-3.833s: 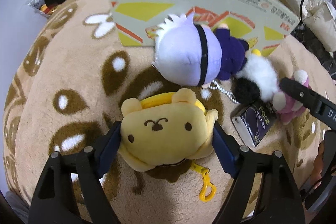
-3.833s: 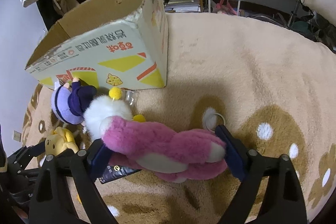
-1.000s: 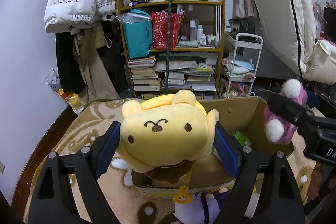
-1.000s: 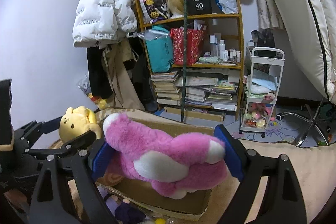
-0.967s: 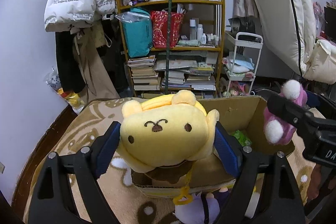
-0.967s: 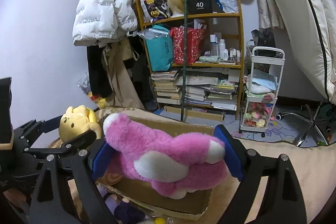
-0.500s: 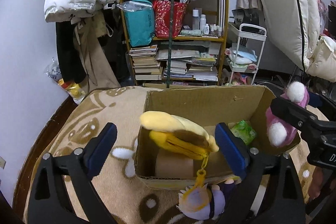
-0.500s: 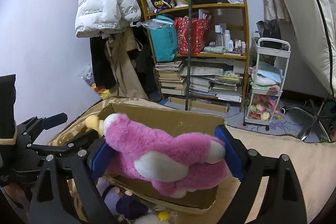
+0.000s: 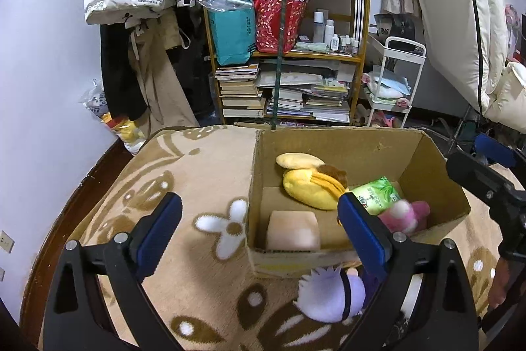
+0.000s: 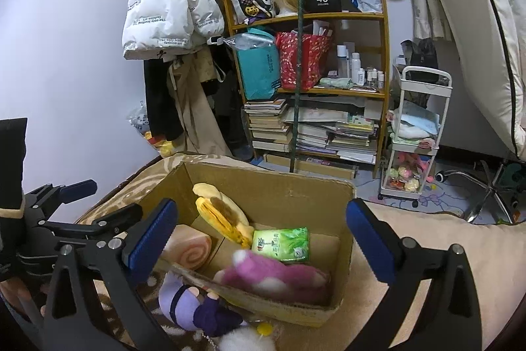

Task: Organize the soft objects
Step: 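Lift both plushes over the box and release them inside, then withdraw both tools from the box toward the white-haired doll, then grasp the black Face tissue pack with the right tool while the left tool grasps the white-haired doll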

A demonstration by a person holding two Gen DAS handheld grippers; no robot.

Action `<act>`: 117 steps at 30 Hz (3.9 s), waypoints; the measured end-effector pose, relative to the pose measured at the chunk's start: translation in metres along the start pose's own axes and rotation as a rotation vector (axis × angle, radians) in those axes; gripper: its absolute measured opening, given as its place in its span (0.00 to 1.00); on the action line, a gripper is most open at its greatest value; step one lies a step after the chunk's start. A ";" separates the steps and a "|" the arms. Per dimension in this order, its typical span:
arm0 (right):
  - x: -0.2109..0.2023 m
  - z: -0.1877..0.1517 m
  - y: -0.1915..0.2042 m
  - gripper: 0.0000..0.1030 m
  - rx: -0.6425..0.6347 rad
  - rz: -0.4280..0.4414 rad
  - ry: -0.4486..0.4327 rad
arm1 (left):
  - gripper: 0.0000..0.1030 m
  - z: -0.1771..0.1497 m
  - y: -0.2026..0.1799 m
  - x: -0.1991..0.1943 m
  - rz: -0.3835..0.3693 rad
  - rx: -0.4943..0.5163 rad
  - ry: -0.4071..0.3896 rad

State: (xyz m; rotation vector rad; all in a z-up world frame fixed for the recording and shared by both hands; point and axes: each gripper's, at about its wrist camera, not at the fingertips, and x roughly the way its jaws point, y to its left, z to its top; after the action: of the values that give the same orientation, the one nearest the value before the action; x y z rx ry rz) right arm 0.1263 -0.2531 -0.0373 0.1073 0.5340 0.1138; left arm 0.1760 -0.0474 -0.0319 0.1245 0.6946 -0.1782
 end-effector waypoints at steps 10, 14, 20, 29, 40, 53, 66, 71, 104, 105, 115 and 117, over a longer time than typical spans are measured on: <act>-0.033 -0.009 0.006 1.00 0.010 -0.036 0.001 | 0.92 -0.012 0.009 -0.033 0.001 -0.015 0.008; -0.046 -0.017 0.010 1.00 0.014 -0.046 0.017 | 0.92 -0.020 0.013 -0.047 -0.006 -0.019 0.021; -0.065 -0.027 0.016 1.00 0.014 -0.049 0.040 | 0.92 -0.031 0.011 -0.065 -0.001 0.008 0.028; -0.083 -0.043 0.025 1.00 0.020 -0.058 0.072 | 0.92 -0.050 0.006 -0.087 0.000 0.024 0.038; -0.081 -0.068 0.027 1.00 0.044 -0.059 0.159 | 0.92 -0.070 0.004 -0.092 -0.001 0.017 0.093; -0.062 -0.082 0.027 1.00 0.049 -0.080 0.241 | 0.92 -0.073 0.007 -0.077 -0.013 -0.003 0.136; -0.036 -0.094 0.021 1.00 0.063 -0.118 0.347 | 0.92 -0.075 0.005 -0.050 -0.067 -0.016 0.212; -0.026 -0.099 0.019 1.00 0.070 -0.118 0.381 | 0.92 -0.072 -0.001 -0.037 -0.084 -0.015 0.232; 0.039 -0.150 0.011 0.71 0.099 -0.073 0.711 | 0.92 -0.085 -0.037 0.061 -0.217 -0.065 0.377; 0.039 -0.150 0.010 0.71 0.107 -0.071 0.710 | 0.92 -0.085 -0.037 0.064 -0.225 -0.073 0.379; 0.025 -0.141 0.005 0.71 0.148 -0.104 0.672 | 0.67 -0.090 -0.036 0.070 -0.345 -0.143 0.389; 0.023 -0.140 0.002 0.71 0.154 -0.116 0.663 | 0.63 -0.091 -0.038 0.068 -0.337 -0.138 0.385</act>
State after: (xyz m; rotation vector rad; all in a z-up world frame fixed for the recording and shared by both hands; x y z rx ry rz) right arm 0.0743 -0.2377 -0.1683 0.1898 1.2097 -0.0097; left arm 0.1629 -0.0771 -0.1468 -0.0959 1.1077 -0.4356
